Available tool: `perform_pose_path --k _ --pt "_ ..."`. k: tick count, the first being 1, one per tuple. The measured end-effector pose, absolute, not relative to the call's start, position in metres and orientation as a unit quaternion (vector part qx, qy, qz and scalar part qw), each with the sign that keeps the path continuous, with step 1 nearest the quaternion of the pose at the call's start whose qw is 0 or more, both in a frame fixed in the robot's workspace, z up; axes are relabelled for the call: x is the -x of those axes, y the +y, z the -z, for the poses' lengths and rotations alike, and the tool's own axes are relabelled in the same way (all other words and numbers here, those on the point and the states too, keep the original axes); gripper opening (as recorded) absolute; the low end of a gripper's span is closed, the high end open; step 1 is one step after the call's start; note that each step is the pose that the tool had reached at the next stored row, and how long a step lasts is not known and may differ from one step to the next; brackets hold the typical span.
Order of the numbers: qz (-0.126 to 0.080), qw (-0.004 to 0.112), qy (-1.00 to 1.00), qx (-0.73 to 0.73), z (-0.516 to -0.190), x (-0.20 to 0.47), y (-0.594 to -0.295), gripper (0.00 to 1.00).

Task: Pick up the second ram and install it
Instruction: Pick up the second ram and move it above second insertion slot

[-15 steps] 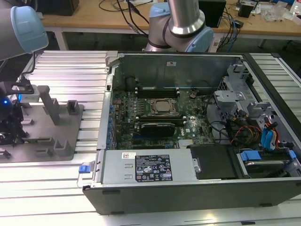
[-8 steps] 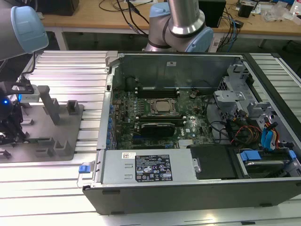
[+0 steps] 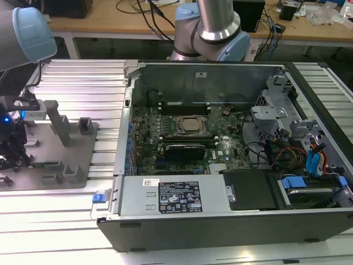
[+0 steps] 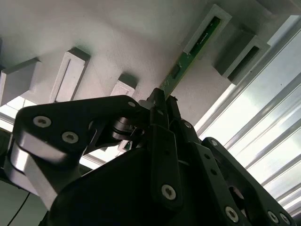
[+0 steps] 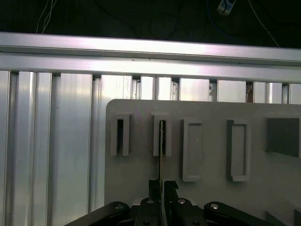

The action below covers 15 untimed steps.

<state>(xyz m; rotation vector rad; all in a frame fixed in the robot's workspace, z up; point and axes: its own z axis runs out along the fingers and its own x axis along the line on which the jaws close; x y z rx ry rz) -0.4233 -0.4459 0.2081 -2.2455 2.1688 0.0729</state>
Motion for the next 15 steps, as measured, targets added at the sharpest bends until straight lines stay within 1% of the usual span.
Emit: perform_pose_path --k 1,2,8,15 --pt "-0.023 0.009 0.695 0.719 -0.208 0.423 -0.446 0.15" --pt "-0.023 0.009 0.694 0.719 -0.208 0.423 -0.446 0.09" --pt "-0.023 0.010 0.696 0.717 -0.208 0.423 -0.446 0.09" --pt "-0.023 0.010 0.696 0.717 -0.227 0.423 -0.446 0.09"
